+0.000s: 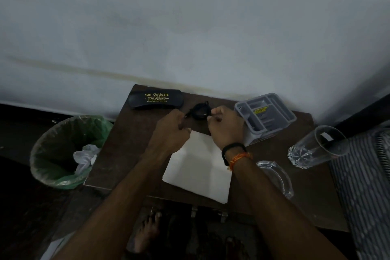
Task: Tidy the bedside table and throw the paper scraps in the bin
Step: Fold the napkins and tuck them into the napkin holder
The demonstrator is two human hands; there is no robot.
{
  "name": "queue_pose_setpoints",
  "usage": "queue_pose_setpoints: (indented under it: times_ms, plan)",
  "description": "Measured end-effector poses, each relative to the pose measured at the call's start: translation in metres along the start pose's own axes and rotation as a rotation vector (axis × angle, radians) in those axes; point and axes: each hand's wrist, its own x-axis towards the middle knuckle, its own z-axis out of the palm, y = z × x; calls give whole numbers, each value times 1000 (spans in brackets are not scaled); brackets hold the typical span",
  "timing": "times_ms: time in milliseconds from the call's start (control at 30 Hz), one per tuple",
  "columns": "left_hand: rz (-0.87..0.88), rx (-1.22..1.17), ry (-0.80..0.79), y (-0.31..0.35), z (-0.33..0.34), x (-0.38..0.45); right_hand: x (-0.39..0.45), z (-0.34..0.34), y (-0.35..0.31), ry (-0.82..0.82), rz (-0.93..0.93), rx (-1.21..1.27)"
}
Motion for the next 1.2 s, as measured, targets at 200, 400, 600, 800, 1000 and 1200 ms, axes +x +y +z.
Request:
queue_pose_setpoints:
  times_ms: [200,400,600,800,1000,1200]
  plan:
    - [-14,183,-116,-15,-2,-7,-29,-35,14,-299,-193,-500]
    - [-29,284,-315,-20,-6,-25,-50,-41,29,-402,-210,-693]
    - [-24,378,-347,-21,-5,-41,-51,-39,25,-360,-196,-691]
    - [-40,371,-295,-19,-6,-43,-69,-35,20,-180,-334,-699]
    - [-66,341,-292,-16,-7,-43,-81,-39,23,-91,-376,-534]
    - [-60,361,-287,-16,-7,-44,-96,-48,32,-190,-207,-389]
